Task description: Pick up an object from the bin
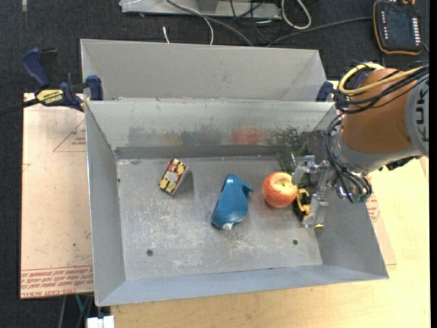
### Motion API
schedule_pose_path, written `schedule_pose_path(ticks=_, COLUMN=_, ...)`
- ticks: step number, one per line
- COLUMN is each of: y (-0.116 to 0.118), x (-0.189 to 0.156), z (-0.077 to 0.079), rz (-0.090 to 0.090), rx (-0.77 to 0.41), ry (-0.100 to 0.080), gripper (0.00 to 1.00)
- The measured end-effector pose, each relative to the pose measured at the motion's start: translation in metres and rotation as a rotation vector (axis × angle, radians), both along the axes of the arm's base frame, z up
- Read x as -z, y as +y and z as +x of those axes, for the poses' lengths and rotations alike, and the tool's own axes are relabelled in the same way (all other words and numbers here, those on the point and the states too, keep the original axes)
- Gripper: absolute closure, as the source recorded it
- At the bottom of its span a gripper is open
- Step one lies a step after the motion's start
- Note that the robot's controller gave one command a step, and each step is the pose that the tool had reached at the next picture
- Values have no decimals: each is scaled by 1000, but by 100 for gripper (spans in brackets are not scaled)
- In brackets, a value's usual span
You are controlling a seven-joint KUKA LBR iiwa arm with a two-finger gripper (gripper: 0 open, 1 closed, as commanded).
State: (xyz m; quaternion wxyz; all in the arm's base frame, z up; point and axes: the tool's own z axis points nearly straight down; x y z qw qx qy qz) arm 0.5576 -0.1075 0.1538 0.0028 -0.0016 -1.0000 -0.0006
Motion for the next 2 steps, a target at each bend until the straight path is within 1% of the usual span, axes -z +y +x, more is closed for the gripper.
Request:
schedule_pose_path(ticks=1, y=1, x=-5, z=2, rz=-1, rx=-4, ry=-7, gripper=0)
schedule_pose_path(ticks=2, y=12, x=84, z=74, rz=1, rx=-67, ry=-6, gripper=0)
